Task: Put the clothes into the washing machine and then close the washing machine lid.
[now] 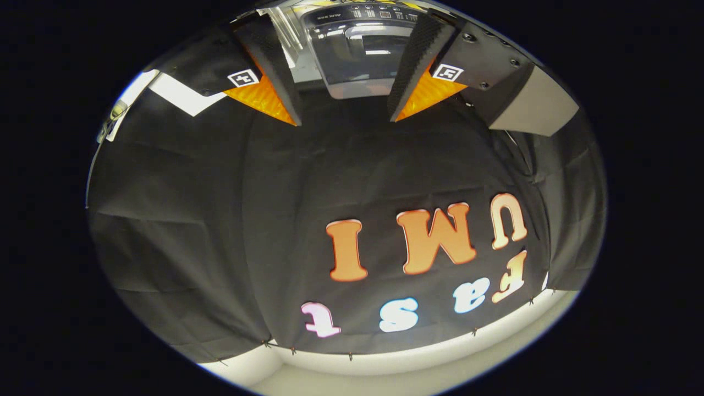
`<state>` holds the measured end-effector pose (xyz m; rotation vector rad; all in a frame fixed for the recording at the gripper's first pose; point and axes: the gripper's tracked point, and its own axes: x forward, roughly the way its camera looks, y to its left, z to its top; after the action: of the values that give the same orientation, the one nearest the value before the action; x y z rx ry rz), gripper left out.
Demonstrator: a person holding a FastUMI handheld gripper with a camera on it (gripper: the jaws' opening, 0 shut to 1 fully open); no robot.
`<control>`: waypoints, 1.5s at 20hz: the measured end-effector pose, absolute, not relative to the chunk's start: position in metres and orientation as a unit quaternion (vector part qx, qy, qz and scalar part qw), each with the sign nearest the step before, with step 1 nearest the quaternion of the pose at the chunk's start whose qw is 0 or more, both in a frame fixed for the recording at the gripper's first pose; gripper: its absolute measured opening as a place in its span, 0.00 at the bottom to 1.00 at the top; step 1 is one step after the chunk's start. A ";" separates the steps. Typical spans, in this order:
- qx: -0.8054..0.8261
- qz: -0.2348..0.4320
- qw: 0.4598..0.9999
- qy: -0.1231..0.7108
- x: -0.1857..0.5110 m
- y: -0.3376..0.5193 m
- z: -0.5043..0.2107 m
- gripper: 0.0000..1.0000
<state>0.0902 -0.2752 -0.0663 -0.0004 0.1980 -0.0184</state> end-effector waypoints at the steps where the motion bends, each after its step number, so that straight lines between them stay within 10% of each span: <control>1: -0.001 -0.013 0.996 0.091 0.087 -0.279 -0.052 0.99; 30: -0.024 -0.047 0.998 0.027 0.040 -0.243 0.037 0.98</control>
<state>0.0399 -0.2429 0.0368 -0.0474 0.0532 -0.0940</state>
